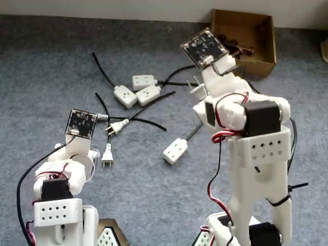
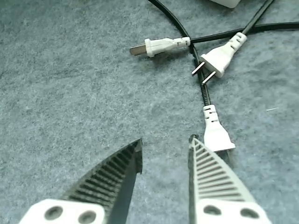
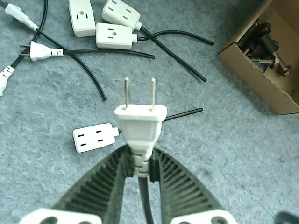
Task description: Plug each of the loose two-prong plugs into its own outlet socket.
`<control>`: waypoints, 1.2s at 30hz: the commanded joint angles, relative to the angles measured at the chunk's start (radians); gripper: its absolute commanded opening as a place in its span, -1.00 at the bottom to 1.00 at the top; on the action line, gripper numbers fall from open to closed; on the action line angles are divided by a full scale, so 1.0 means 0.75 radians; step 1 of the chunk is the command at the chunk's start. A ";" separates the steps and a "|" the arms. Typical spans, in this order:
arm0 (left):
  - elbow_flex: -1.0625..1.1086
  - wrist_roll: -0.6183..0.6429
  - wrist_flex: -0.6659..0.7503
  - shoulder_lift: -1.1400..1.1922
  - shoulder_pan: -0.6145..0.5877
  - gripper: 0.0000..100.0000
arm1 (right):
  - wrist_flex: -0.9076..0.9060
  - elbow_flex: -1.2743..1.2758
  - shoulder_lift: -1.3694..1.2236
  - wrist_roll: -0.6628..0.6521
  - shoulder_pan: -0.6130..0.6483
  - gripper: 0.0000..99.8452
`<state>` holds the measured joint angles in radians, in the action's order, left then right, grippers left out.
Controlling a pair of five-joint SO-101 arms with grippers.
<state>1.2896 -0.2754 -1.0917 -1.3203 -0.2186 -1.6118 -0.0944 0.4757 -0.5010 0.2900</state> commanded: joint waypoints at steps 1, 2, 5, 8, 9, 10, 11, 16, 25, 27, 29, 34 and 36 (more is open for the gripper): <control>-0.107 -0.012 -0.031 0.003 0.109 -0.69 | 0.124 0.157 0.169 -0.027 -0.017 -0.99; -0.109 -0.014 -0.033 0.003 0.134 -0.69 | 0.152 0.220 0.208 -0.029 -0.017 -0.99; -0.111 -0.088 -0.033 0.003 0.206 -0.69 | 0.255 0.416 0.320 -0.029 -0.015 -0.99; -0.111 -0.104 -0.031 0.003 0.263 -0.69 | 0.355 0.611 0.429 -0.029 -0.011 -0.99; -0.111 -0.104 -0.029 0.003 0.277 -0.69 | 0.382 0.664 0.461 -0.029 -0.011 -0.99; -0.111 -0.104 -0.029 0.003 0.289 -0.69 | 0.402 0.715 0.488 -0.029 -0.009 -0.99; -0.111 -0.104 -0.029 0.003 0.304 -0.69 | 0.422 0.764 0.515 -0.029 -0.009 -0.99; -0.111 -0.104 -0.029 0.003 0.320 -0.69 | 0.490 0.934 0.600 -0.010 0.013 -0.99; -0.109 -0.104 -0.029 0.003 0.322 -0.69 | 0.629 1.169 0.666 0.065 0.044 -0.99; -0.109 -0.104 -0.029 0.003 0.322 -0.69 | 0.666 1.226 0.668 0.068 0.044 -0.99; -0.109 -0.104 -0.029 0.003 0.322 -0.69 | 0.711 1.286 0.668 0.068 0.044 -0.99; -0.105 -0.104 0.014 0.003 0.322 -0.69 | 0.785 1.370 0.668 0.068 0.060 -0.99; -0.103 -0.104 0.039 0.009 0.322 -0.69 | 0.815 1.388 0.668 0.068 0.083 -0.99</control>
<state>1.2651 -0.3491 -1.0978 -1.3203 0.0008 -1.0503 0.9505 0.9498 -0.4626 0.3253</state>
